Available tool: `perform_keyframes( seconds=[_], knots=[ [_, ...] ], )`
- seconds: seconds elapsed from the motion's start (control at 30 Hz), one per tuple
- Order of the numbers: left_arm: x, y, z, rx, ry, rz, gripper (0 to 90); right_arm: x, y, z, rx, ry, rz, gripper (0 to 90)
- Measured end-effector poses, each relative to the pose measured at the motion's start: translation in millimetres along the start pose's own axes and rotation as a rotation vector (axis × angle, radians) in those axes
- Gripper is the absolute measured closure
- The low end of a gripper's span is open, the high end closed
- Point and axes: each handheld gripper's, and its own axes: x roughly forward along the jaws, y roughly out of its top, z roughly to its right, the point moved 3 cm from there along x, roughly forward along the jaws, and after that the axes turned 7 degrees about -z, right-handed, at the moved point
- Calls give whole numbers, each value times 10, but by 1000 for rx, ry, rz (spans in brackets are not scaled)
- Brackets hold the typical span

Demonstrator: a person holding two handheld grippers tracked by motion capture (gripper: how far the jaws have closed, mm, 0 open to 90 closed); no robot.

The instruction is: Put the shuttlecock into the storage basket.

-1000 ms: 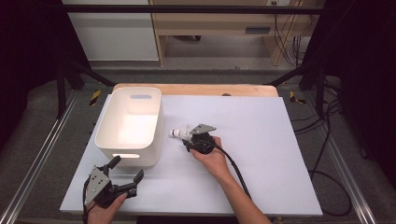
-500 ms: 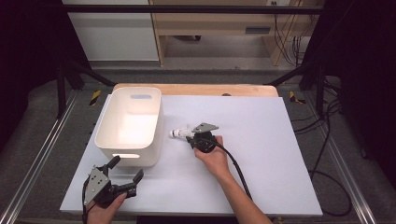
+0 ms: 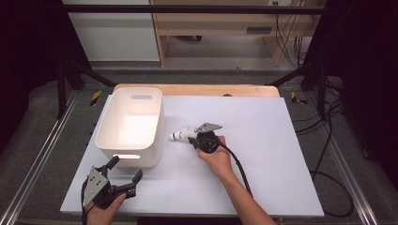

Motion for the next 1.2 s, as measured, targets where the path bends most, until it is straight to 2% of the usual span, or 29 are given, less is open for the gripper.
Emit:
perform_keyframes(
  seconds=[0.37,0.73,1.2],
  knots=[
    [-23,23,-2,7,-1,28,31,-148,33,-7,-13,11,14,894],
    [-25,22,-5,9,3,30,31,-303,51,-15,-22,24,24,894],
    [-34,12,-15,16,20,26,31,-629,106,-7,-36,35,51,894]
  ],
)
